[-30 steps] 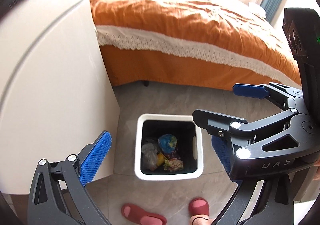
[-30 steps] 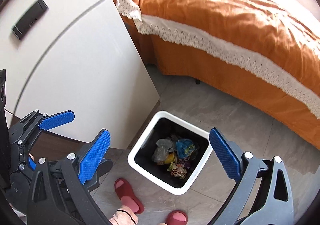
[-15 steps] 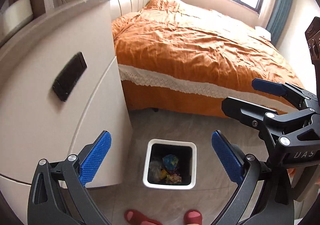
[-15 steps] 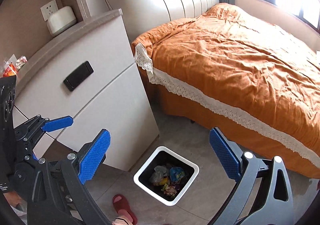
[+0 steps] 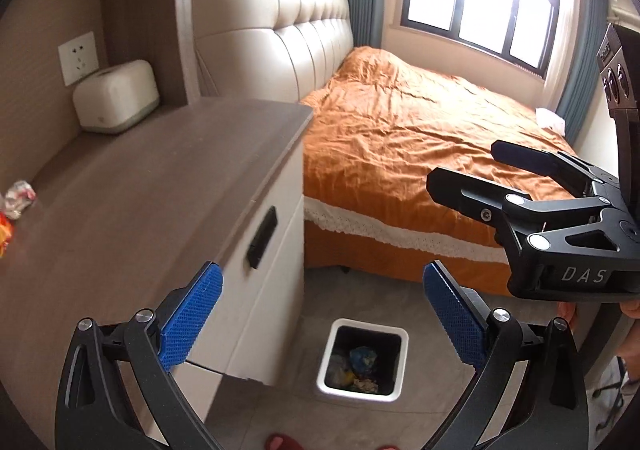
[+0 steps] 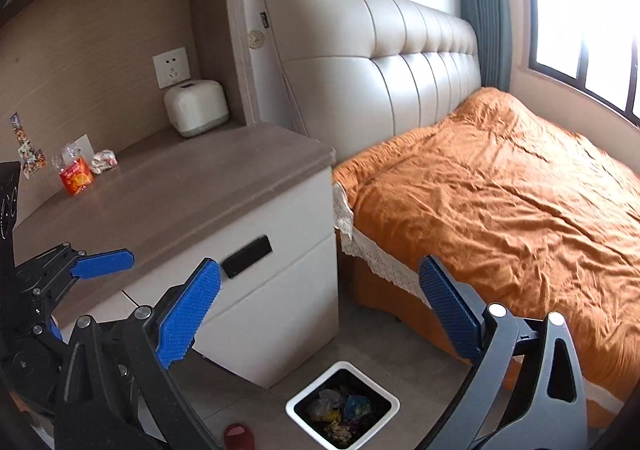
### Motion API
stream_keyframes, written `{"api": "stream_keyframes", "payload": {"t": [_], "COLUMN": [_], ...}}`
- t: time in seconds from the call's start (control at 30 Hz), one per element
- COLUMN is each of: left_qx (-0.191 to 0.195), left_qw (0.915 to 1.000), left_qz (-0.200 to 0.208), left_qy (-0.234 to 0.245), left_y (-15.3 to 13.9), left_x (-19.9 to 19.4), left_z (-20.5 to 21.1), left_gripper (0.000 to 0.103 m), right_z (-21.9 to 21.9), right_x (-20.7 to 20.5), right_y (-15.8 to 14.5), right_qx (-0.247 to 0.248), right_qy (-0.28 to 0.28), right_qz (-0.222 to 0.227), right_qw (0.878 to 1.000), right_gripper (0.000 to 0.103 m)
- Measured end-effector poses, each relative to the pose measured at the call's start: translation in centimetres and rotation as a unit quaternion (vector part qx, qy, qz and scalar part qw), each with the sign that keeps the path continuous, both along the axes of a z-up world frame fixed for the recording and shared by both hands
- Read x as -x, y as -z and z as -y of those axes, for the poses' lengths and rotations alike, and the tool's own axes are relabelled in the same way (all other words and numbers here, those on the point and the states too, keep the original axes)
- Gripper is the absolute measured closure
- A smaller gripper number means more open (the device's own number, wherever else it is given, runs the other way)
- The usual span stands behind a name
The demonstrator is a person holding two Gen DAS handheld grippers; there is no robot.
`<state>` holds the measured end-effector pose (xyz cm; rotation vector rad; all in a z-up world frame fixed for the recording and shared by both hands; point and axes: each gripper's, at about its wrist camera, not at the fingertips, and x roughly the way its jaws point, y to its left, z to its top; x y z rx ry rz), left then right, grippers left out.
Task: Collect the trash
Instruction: 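Move both open tools back to the last desk items, then grasp the red-labelled clear bottle with the left tool while the right tool grasps the clear bag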
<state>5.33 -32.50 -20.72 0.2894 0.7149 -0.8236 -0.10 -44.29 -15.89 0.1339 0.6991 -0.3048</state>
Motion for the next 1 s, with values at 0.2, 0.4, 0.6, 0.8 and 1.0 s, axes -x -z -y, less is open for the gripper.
{"api": "stream_keyframes", "payload": {"t": [0.2, 0.4, 0.6, 0.8, 1.0], "left_qx": [0.007, 0.019, 0.017, 0.004, -0.022], "left_qw": [0.9981, 0.9915, 0.9792, 0.9634, 0.9526], "left_qz": [0.032, 0.055, 0.069, 0.078, 0.082], "left_qy": [-0.052, -0.117, -0.19, -0.256, -0.292], "left_y": [-3.6, -6.0, -6.8, -6.4, -4.9], "left_x": [-3.3, -6.9, -11.2, -15.7, -20.7], "left_z": [-4.7, -9.9, -15.5, -20.9, -25.1], "left_gripper": [0.005, 0.005, 0.005, 0.005, 0.005], "right_z": [-4.5, -9.0, -13.6, -18.3, -22.5], "right_x": [-4.9, -10.5, -16.6, -22.8, -29.2], "right_y": [-3.4, -5.1, -4.7, -2.8, 0.0], "right_qx": [0.017, 0.022, 0.01, 0.01, 0.001], "right_qy": [-0.062, -0.127, -0.191, -0.263, -0.311], "right_qz": [0.039, 0.05, 0.047, 0.029, 0.016], "right_qw": [0.997, 0.99, 0.98, 0.964, 0.95], "right_gripper": [0.004, 0.004, 0.004, 0.004, 0.004]}}
